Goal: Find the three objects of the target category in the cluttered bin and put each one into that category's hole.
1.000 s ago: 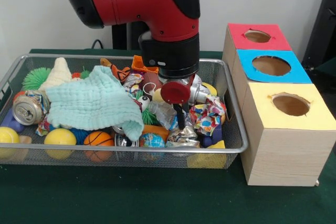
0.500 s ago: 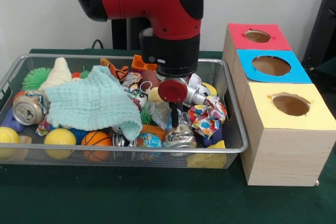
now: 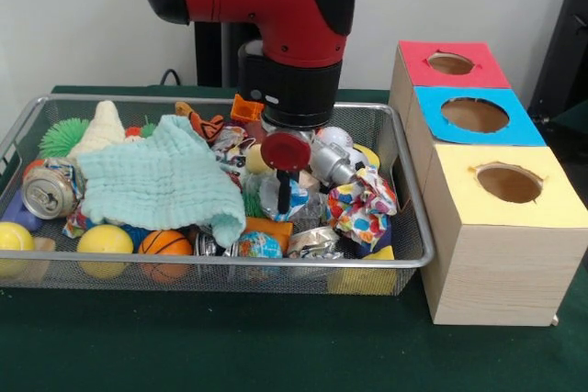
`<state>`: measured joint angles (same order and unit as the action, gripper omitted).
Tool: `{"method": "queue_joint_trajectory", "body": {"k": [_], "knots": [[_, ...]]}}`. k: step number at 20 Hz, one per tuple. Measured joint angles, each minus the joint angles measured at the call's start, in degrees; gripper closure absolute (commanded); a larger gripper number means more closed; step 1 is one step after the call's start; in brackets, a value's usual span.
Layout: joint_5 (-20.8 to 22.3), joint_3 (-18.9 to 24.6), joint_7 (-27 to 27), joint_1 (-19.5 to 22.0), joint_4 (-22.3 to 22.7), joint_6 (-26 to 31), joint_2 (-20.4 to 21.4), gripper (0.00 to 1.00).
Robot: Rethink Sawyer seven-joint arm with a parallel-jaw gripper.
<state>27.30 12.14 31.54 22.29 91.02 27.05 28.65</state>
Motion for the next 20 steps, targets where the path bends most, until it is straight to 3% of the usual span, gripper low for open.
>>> {"method": "queue_joint_trajectory", "body": {"k": [3, 4, 20], "knots": [[-0.1, -1.7, 1.2, -0.9, 0.0, -1.2, 0.2, 0.0], [0.0, -2.9, 2.1, -1.3, 0.0, -2.6, 0.3, 1.0], [-1.2, -3.1, 2.3, 0.0, 2.6, -8.2, 0.5, 1.0]]}}
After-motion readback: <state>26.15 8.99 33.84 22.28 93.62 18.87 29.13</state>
